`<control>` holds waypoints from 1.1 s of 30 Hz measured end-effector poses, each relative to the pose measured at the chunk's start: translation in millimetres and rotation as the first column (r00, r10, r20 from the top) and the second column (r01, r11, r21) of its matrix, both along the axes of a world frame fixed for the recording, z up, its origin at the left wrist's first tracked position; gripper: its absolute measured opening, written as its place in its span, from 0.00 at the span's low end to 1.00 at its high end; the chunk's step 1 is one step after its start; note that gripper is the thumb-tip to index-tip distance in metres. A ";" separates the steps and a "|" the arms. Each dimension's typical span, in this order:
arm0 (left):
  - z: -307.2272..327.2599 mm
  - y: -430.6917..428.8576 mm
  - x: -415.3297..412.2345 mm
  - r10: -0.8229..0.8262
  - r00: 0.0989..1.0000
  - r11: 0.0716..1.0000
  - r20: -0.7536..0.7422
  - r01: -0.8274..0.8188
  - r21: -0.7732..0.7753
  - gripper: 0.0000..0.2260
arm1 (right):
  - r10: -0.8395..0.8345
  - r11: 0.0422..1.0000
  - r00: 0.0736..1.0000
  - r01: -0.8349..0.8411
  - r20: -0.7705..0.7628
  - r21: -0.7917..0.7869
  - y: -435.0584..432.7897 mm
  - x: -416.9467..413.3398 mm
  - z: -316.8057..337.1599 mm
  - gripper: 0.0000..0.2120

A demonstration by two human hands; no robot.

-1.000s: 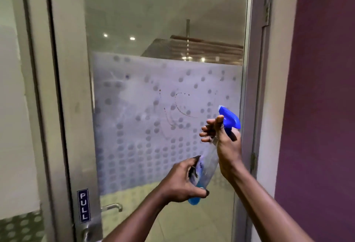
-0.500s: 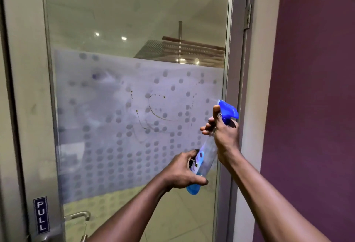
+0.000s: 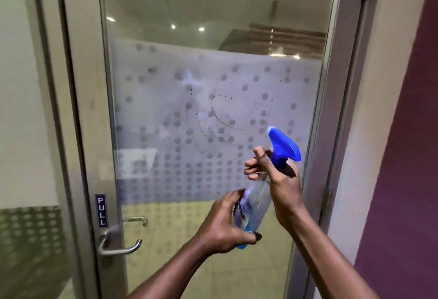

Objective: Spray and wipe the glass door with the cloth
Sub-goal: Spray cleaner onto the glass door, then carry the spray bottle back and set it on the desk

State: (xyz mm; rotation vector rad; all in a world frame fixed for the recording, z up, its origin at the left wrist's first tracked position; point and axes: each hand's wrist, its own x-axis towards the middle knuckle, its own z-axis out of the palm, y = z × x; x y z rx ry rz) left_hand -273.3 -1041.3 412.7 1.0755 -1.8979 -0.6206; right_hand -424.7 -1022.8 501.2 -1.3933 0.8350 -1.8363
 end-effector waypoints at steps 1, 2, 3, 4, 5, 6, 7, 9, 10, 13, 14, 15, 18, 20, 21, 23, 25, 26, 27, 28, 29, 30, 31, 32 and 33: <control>-9.2 5.8 8.2 0.040 0.999 0.999 -0.027 -0.041 -0.005 0.31 | 0.031 0.999 0.999 -0.030 -0.044 0.016 0.7 8.1 -10.9 0.15; -18.0 11.9 16.2 0.081 0.995 0.997 -0.055 -0.081 -0.003 0.31 | 0.055 0.998 0.995 -0.052 -0.089 0.041 1.8 16.2 -22.1 0.18; -26.3 18.9 24.8 0.124 0.989 0.992 -0.080 -0.123 0.009 0.32 | 0.075 0.995 0.987 -0.066 -0.140 0.071 3.5 25.1 -33.8 0.19; -36.1 26.6 34.2 0.170 0.981 0.985 -0.098 -0.168 0.028 0.34 | 0.095 0.992 0.977 -0.075 -0.193 0.105 5.8 35.3 -45.8 0.20; -45.3 33.5 42.1 0.209 0.971 0.978 -0.113 -0.205 0.049 0.36 | 0.110 0.988 0.962 -0.079 -0.248 0.132 8.1 43.4 -56.1 0.20; -56.6 42.5 50.9 0.255 0.958 0.966 -0.129 -0.248 0.072 0.37 | 0.140 0.983 0.942 -0.094 -0.305 0.159 10.7 53.3 -66.6 0.20; -67.7 51.1 59.3 0.304 0.941 0.952 -0.148 -0.293 0.090 0.38 | 0.175 0.976 0.918 -0.115 -0.356 0.184 12.9 63.4 -76.0 0.19; -88.3 69.5 76.4 0.404 0.898 0.914 -0.172 -0.388 0.123 0.39 | 0.242 0.961 0.869 -0.154 -0.432 0.229 18.1 84.4 -94.2 0.15; -97.3 77.5 84.0 0.444 0.878 0.895 -0.177 -0.425 0.135 0.39 | 0.261 0.957 0.847 -0.165 -0.463 0.237 20.6 92.8 -102.1 0.14; -124.2 106.2 107.3 0.557 0.807 0.829 -0.197 -0.528 0.182 0.42 | 0.324 0.944 0.740 -0.209 -0.589 0.257 32.5 118.3 -125.4 0.13; -132.0 117.4 114.7 0.594 0.781 0.803 -0.191 -0.564 0.192 0.43 | 0.345 0.937 0.697 -0.219 -0.629 0.271 38.0 126.9 -133.0 0.14; -138.9 127.0 120.4 0.625 0.759 0.780 -0.184 -0.594 0.199 0.42 | 0.354 0.934 0.658 -0.221 -0.664 0.280 42.8 133.3 -139.1 0.14; -158.3 160.1 138.9 0.715 0.679 0.698 -0.165 -0.682 0.217 0.39 | 0.407 0.914 0.562 -0.260 -0.721 0.313 60.3 160.0 -158.1 0.16; -166.7 181.1 148.6 0.769 0.625 0.639 -0.137 -0.737 0.219 0.40 | 0.442 0.896 0.506 -0.292 -0.741 0.335 71.5 176.4 -170.1 0.16; -172.6 192.3 154.1 0.792 0.597 0.610 -0.130 -0.760 0.225 0.40 | 0.459 0.886 0.479 -0.313 -0.749 0.343 77.4 184.9 -176.8 0.17; -182.7 215.6 165.0 0.826 0.548 0.563 -0.133 -0.792 0.235 0.41 | 0.472 0.874 0.421 -0.342 -0.775 0.346 92.1 202.4 -187.5 0.17; -192.7 238.4 174.8 0.856 0.499 0.516 -0.132 -0.820 0.247 0.42 | 0.495 0.854 0.364 -0.371 -0.789 0.365 107.8 218.7 -194.6 0.18; -198.1 251.4 180.6 0.872 0.469 0.489 -0.140 -0.831 0.263 0.42 | 0.513 0.838 0.340 -0.397 -0.788 0.374 117.5 227.6 -197.7 0.17; -202.5 264.4 186.5 0.886 0.439 0.464 -0.149 -0.841 0.278 0.43 | 0.527 0.823 0.321 -0.424 -0.787 0.377 127.3 236.9 -200.1 0.17; -206.1 278.3 192.3 0.898 0.412 0.439 -0.153 -0.849 0.292 0.44 | 0.537 0.809 0.302 -0.448 -0.788 0.379 138.5 246.6 -202.6 0.17; -208.9 293.4 198.0 0.910 0.385 0.415 -0.156 -0.859 0.300 0.45 | 0.550 0.794 0.282 -0.468 -0.786 0.388 150.6 256.5 -205.4 0.16; -211.5 306.5 203.1 0.918 0.362 0.395 -0.161 -0.866 0.306 0.45 | 0.568 0.778 0.267 -0.484 -0.779 0.401 161.5 265.0 -207.1 0.16; -214.6 322.8 208.8 0.928 0.334 0.370 -0.164 -0.873 0.317 0.44 | 0.589 0.757 0.247 -0.504 -0.770 0.417 175.3 274.8 -209.9 0.15; -217.1 339.3 214.5 0.938 0.304 0.342 -0.163 -0.882 0.324 0.44 | 0.608 0.735 0.226 -0.521 -0.761 0.433 189.3 284.7 -213.3 0.15; -218.8 356.4 220.4 0.947 0.279 0.317 -0.158 -0.890 0.328 0.43 | 0.625 0.716 0.207 -0.538 -0.753 0.446 204.5 294.9 -217.3 0.16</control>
